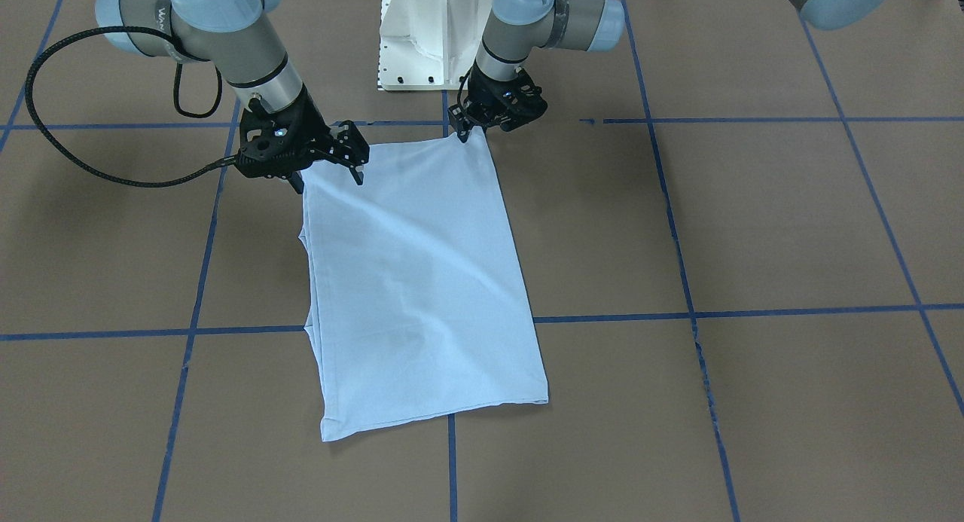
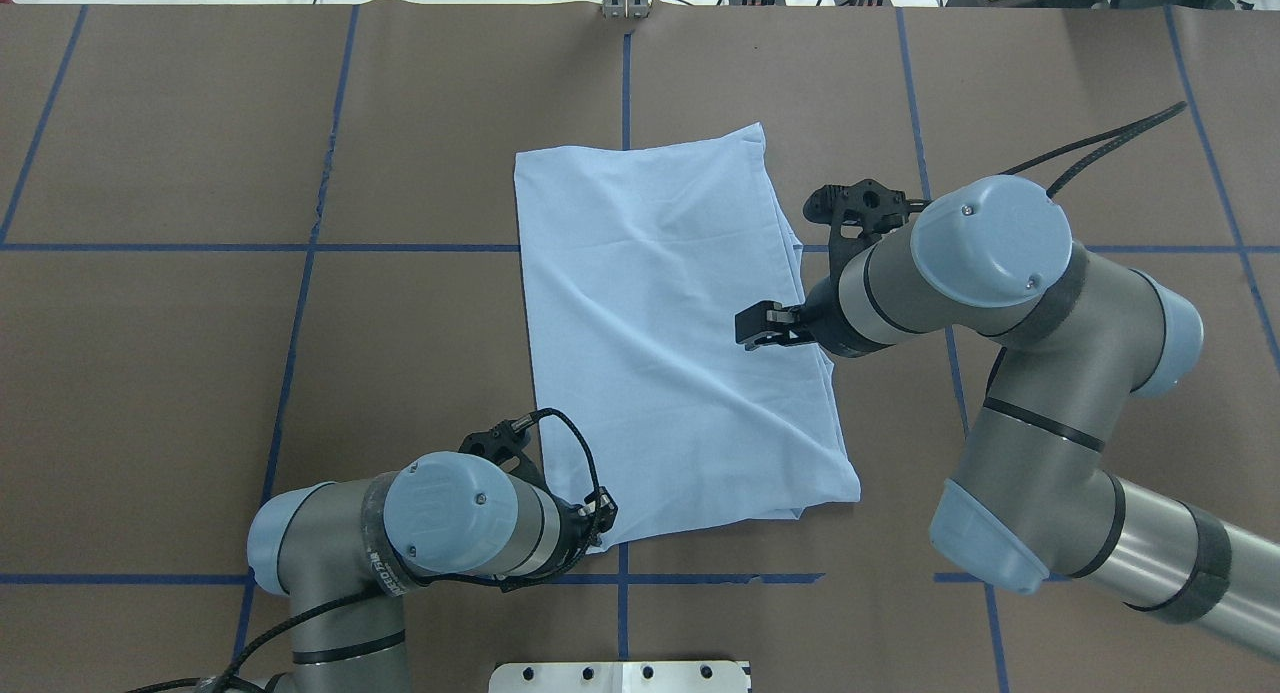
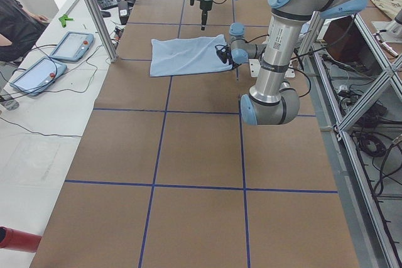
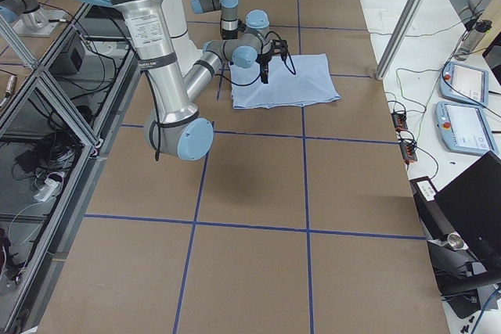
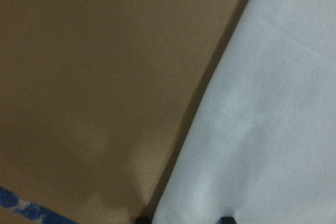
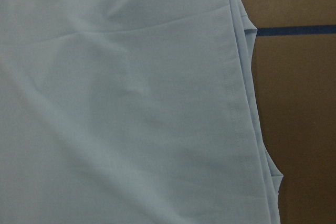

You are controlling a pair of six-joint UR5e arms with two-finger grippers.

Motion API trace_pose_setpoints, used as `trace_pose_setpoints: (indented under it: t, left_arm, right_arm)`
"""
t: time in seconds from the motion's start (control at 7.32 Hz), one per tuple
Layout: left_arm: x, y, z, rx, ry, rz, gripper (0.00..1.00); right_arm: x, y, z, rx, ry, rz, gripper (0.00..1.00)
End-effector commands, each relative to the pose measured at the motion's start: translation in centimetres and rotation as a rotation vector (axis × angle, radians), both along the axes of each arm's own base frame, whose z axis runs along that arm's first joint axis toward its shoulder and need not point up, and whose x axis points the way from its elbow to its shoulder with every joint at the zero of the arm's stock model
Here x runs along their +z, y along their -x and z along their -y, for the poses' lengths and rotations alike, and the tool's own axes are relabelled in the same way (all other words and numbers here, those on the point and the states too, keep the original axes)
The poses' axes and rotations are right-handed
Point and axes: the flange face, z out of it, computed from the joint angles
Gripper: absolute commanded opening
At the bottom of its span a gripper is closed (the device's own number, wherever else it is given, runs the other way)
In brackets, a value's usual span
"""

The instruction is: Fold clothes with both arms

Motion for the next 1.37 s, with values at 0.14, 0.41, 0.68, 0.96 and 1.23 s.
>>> trace_pose_setpoints:
  t: [0.14,0.41,0.68,0.96,1.23]
  left_arm:
    - [-0.5,0.5,0.0,0.008,-0.012,-0.013,0.00]
    - [-0.4,1.0,0.3,0.005,-0.014,-0.012,0.00]
    - [-0.3,1.5,0.8,0.018,-0.040,0.016,0.00]
    - [-0.1,2.0,1.8,0.021,-0.062,0.047,0.00]
    - [-0.9,3.1,2.4,0.029,-0.098,0.039,0.00]
  right_arm:
    - [0.4,0.0,0.0,0.000,0.005,-0.006,1.00]
    - [0.8,0.1,-0.1,0.017,0.035,-0.008,1.00]
    - [0.7,2.2,-2.3,0.060,0.162,0.011,1.00]
    - [0.7,6.1,-7.1,0.099,0.266,0.011,1.00]
    - [1.4,9.0,-11.1,0.170,0.328,-0.010,1.00]
